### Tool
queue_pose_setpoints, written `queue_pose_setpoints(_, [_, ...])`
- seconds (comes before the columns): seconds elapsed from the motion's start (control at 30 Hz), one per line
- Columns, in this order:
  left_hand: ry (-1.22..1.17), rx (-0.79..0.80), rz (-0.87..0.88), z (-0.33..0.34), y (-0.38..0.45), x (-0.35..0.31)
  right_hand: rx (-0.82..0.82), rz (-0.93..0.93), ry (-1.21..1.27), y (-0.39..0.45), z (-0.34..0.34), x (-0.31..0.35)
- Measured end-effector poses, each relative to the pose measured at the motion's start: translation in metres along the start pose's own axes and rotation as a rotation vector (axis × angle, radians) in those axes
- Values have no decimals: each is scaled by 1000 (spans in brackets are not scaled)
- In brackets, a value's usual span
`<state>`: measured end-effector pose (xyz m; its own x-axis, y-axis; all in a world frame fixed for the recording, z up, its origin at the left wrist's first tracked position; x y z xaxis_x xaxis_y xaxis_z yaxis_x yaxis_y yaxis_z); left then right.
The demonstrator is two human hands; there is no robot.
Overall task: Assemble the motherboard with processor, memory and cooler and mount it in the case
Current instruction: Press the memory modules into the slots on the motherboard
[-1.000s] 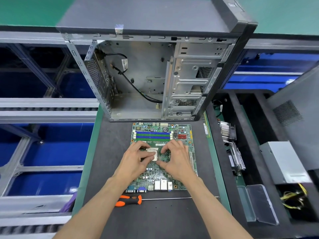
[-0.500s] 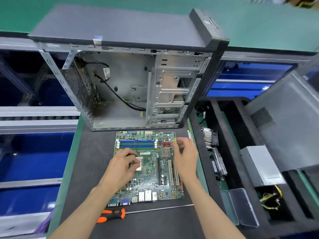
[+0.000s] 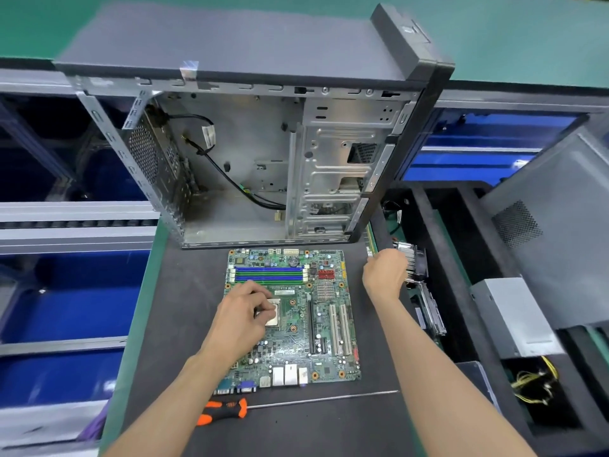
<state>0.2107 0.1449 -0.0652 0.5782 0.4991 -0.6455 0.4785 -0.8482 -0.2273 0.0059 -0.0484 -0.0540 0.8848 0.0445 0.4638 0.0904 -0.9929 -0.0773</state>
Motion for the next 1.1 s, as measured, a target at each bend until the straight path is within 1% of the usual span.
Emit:
queue_pose_setpoints(0.07, [-2,4,-3,0,-1,0,-33,61,38,2,-2,2])
queue_pose_setpoints(0.13, [-1,6,-3,0,0,0,-31,106,80,4,-3,3])
queue_pose_setpoints(0.27, [14,12,-9,0,1,0,-12,141,124,11,-8,2])
queue_pose_setpoints(0.4, [23,13,-3,-1,0,-2,0,129,150,14,-12,1])
queue_pose_setpoints(0.47, [21,18,-5,-2,1,-4,7,100,121,10,-16,-3])
queue_pose_setpoints(0.53, [-16,1,-11,-6,0,-6,-18,57,150,-1,-21,-6])
queue_pose_setpoints(0.6, [-107,-83,-27,-12,-2,-5,-74,-20,262,-22,-26,-7])
queue_pose_setpoints(0.67, [-208,-225,-85,-20,-2,-2,-101,-111,417,-48,-28,-5])
queue_pose_setpoints(0.73, [-290,-341,-166,-27,-1,2,-53,-133,652,-72,-26,8])
queue_pose_setpoints(0.8, [-371,-371,-211,-32,2,2,43,-140,873,-85,-19,28])
queue_pose_setpoints(0.9, [-480,-302,-196,-36,6,-5,164,-135,1012,-90,-1,62])
queue_pose_setpoints(1.03, [-578,-148,-169,-37,13,-15,221,-19,1174,-89,22,88])
queue_pose_setpoints(1.1, [-641,-81,-181,-38,17,-18,247,11,1210,-89,30,92])
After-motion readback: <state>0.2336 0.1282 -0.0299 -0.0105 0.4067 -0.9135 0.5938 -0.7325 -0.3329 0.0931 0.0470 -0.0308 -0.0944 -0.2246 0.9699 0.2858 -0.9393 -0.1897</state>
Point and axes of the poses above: each hand's wrist, its own y-axis towards the middle knuckle, its own z-axis out of the palm, x = y × z, the point moved 2 cm from there along y, towards the middle knuckle, and after that the axes turned 14 degrees about -z, right-handed, at the moved point
